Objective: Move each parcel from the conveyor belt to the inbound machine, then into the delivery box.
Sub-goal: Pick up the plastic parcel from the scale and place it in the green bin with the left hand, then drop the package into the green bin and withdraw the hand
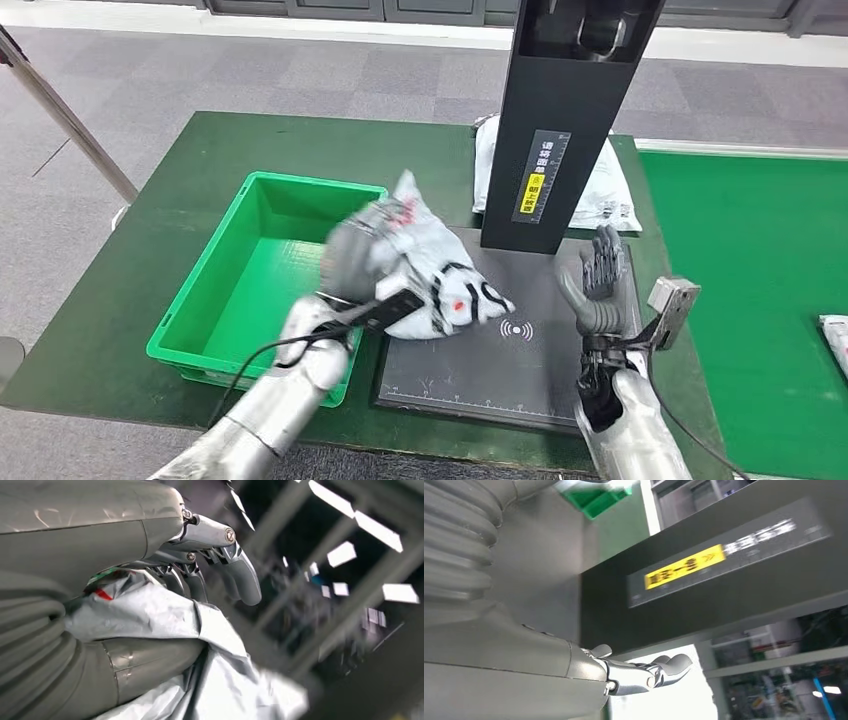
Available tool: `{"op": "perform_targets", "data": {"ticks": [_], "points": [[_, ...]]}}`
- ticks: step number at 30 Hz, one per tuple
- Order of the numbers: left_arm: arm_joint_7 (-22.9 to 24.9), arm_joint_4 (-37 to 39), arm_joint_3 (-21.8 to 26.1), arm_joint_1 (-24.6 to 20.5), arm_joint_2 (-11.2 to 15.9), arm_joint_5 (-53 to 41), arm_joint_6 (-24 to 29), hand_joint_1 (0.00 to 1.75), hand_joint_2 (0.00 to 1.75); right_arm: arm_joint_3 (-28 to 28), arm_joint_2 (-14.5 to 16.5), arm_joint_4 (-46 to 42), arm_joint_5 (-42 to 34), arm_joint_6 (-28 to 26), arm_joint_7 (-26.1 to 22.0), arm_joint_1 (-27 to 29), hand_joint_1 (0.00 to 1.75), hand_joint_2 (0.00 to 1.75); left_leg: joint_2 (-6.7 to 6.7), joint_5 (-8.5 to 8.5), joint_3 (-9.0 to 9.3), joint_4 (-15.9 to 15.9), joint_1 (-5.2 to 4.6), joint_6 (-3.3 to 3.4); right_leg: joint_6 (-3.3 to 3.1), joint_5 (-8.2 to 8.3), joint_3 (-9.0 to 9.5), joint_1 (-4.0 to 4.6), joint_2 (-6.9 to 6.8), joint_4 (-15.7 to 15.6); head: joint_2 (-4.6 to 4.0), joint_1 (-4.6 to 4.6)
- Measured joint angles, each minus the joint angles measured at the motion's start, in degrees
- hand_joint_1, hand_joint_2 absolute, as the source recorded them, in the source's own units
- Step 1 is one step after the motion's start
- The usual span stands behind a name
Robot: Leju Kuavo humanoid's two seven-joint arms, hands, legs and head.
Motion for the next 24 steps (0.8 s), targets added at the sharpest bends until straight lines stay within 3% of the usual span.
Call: {"op": "perform_targets", "data": {"ticks": [9,13,17,21,24], "points": [[-1.13,-10.50,4.55,3.41,2.14,-0.72,2.15,1.75,1.75,0.00,-0.07,-0.59,-0.10,-0.55,-0.09,1.19,0.00,1.75,-0.02,-0.08,-0.26,0.00,-0.01,-0.03,-0.02,-0.04,-0.22,-0.01,-0.01,-0.03,-0.01,0.01],[0.75,-14.05,8.61,5.49,3.27,-9.98,4.60,1.75,1.75,0.00,-0.21,-1.71,-0.51,-0.68,-0.20,2.81,0.00,1.75,-0.01,-0.13,-0.28,0.00,-0.01,-0.04,-0.02,-0.07,-0.25,-0.01,0.00,-0.04,0.00,0.01],[9.65,-13.68,15.51,8.15,4.64,-25.11,4.56,1.75,1.75,0.00,-0.26,-4.10,-0.36,-0.61,0.62,5.04,0.00,1.75,0.07,-0.16,-0.28,-0.01,0.00,-0.09,-0.07,-0.13,-0.33,0.01,0.05,-0.02,0.00,-0.01],[21.33,-6.91,20.60,8.24,7.10,-34.33,4.57,1.75,1.75,0.00,-0.26,-5.48,0.37,-0.51,1.84,5.81,0.00,1.75,0.17,-0.14,-0.29,-0.01,0.05,-0.15,-0.10,-0.11,-0.38,0.08,0.14,0.01,0.00,0.01],[25.89,-0.71,24.99,6.62,8.75,-39.57,4.72,0.88,1.75,0.00,-0.26,-5.79,0.74,-0.35,2.37,5.78,0.00,1.75,0.18,-0.11,-0.24,-0.02,0.07,-0.16,-0.13,-0.09,-0.32,0.09,0.14,0.04,0.00,0.00]]}}
